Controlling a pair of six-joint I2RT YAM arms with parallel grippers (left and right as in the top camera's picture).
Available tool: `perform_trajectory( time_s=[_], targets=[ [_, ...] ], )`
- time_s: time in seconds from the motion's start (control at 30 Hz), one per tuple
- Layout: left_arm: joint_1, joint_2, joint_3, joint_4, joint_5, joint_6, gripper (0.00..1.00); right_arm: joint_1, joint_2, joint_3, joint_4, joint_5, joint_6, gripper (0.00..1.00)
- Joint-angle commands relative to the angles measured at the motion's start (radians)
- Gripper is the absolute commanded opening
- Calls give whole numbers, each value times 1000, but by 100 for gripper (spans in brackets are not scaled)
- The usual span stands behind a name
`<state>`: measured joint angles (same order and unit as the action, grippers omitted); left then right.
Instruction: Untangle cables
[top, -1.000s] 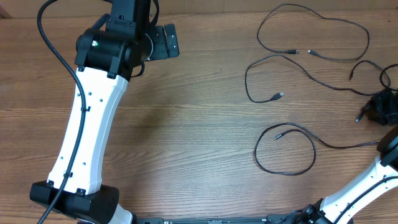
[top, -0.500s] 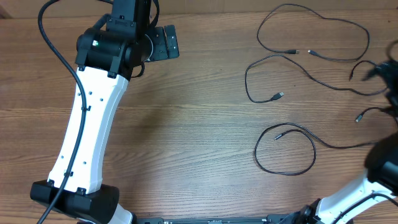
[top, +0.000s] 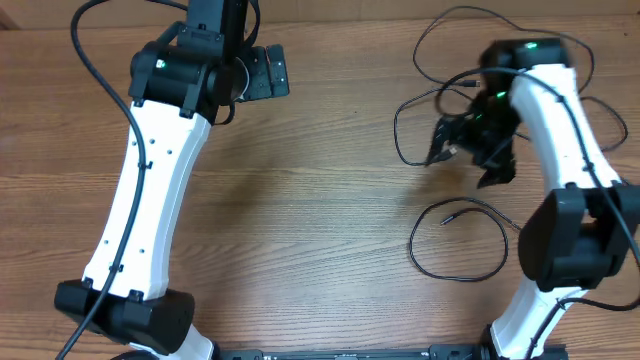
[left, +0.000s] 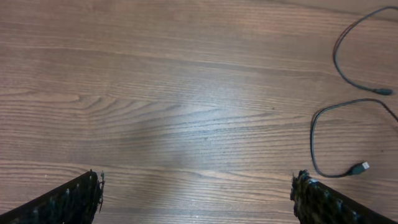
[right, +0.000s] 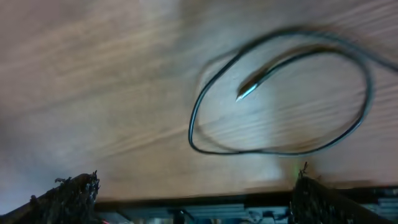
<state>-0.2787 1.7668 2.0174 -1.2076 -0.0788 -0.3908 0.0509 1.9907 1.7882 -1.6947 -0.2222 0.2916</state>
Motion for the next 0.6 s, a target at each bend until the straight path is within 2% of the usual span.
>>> perform_trajectory(
  time_s=[0.0, 0.27, 0.37, 0.43, 0.57],
  targets=[
    [6, 14, 11, -4, -10, -5, 100, 53, -2, -51, 0, 0, 33, 100],
    [5, 19, 11, -20, -9, -2, 99, 127, -2, -201, 60, 0, 42, 100],
    [6, 19, 11, -45, 12, 71, 100, 133, -2, -279, 139, -1, 50, 100],
    [6, 19, 11, -61, 68, 156, 84, 133, -2, -342, 208, -8, 49, 92],
    [1, 23, 11, -78, 79, 167, 83, 133, -2, -405, 282, -8, 50, 90]
  ],
)
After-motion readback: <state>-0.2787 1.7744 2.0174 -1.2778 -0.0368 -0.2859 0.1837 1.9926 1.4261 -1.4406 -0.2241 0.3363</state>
